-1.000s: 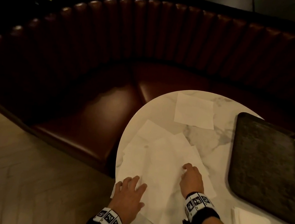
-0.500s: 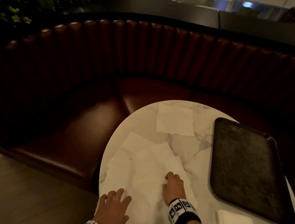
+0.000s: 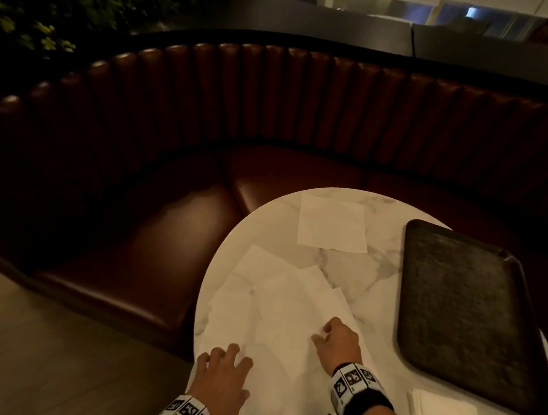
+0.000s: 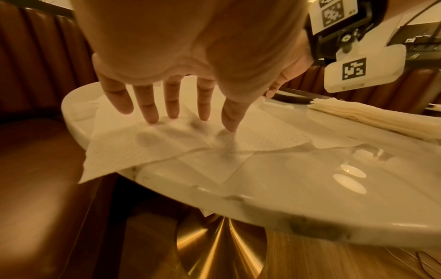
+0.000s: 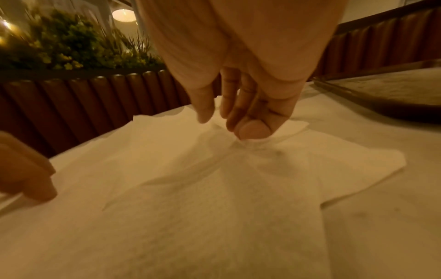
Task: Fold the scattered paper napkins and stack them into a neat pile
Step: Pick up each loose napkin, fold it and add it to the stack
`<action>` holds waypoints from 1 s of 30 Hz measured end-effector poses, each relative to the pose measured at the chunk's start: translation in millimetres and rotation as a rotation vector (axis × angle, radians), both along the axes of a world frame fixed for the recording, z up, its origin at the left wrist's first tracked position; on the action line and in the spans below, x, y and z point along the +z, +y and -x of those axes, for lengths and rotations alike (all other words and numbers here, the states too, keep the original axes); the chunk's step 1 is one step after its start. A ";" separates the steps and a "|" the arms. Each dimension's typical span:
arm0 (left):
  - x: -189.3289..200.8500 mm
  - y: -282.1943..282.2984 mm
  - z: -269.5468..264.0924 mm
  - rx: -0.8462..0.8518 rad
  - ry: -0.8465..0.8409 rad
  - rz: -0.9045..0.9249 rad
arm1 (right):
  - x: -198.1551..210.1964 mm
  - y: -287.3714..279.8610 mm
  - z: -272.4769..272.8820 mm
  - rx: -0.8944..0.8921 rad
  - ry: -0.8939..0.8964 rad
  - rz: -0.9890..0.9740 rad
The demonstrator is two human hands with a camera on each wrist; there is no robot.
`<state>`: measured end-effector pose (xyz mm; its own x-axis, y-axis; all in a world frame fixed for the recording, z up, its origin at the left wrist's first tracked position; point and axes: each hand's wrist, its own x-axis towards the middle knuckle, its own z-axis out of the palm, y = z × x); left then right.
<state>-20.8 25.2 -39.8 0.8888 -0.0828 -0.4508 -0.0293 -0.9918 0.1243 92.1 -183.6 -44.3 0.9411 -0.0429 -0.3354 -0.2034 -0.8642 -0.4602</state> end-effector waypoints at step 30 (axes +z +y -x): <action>157.3 -22.3 -80.1 -0.205 -0.520 0.530 | 184.9 -61.4 74.5 0.294 -0.207 -0.363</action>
